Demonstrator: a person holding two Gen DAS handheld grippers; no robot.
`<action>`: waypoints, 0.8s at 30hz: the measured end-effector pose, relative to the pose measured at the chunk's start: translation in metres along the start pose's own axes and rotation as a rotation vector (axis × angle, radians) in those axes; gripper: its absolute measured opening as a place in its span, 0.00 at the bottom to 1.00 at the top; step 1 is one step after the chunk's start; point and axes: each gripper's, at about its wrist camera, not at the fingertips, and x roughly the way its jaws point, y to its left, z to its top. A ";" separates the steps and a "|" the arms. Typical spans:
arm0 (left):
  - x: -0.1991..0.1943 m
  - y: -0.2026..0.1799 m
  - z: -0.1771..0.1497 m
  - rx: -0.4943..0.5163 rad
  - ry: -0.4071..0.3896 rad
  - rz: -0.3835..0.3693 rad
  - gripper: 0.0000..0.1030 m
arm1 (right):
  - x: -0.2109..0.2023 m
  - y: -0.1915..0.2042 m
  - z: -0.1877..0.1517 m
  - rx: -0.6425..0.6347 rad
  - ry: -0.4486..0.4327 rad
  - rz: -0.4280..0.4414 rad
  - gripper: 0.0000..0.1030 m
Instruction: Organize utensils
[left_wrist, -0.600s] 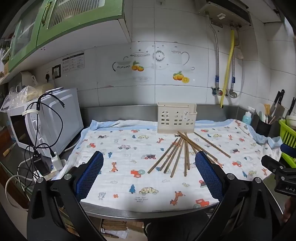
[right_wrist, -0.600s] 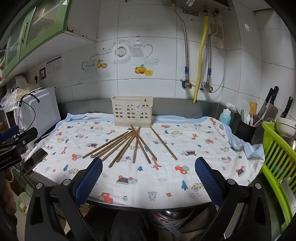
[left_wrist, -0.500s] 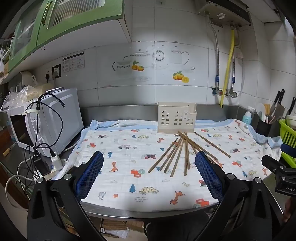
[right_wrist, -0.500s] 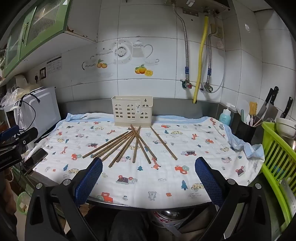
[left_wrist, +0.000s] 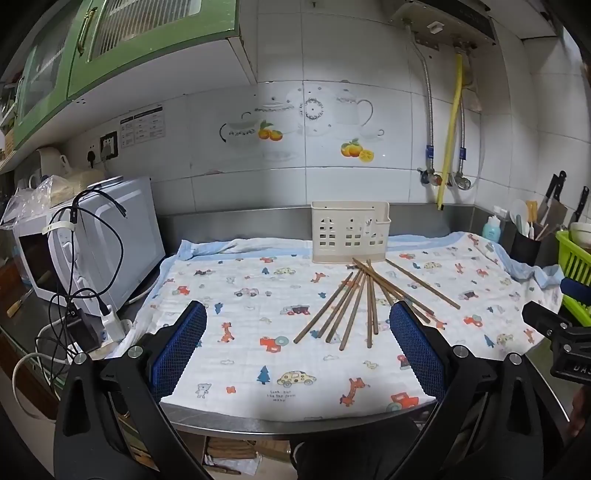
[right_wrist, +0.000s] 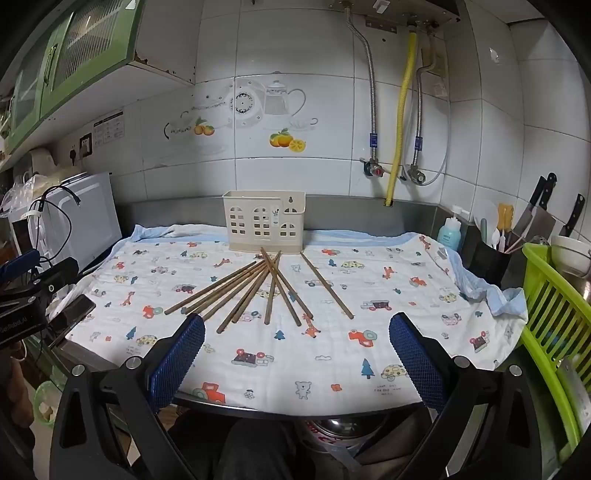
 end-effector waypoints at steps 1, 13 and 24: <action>0.000 0.000 0.000 -0.001 0.001 -0.001 0.95 | 0.000 0.000 0.000 0.001 0.000 0.003 0.94; 0.005 0.001 -0.006 0.008 0.019 -0.017 0.95 | 0.000 0.001 0.000 -0.001 0.001 0.003 0.94; 0.007 -0.002 -0.007 0.008 0.023 -0.016 0.95 | 0.003 0.002 -0.002 0.000 0.003 0.002 0.94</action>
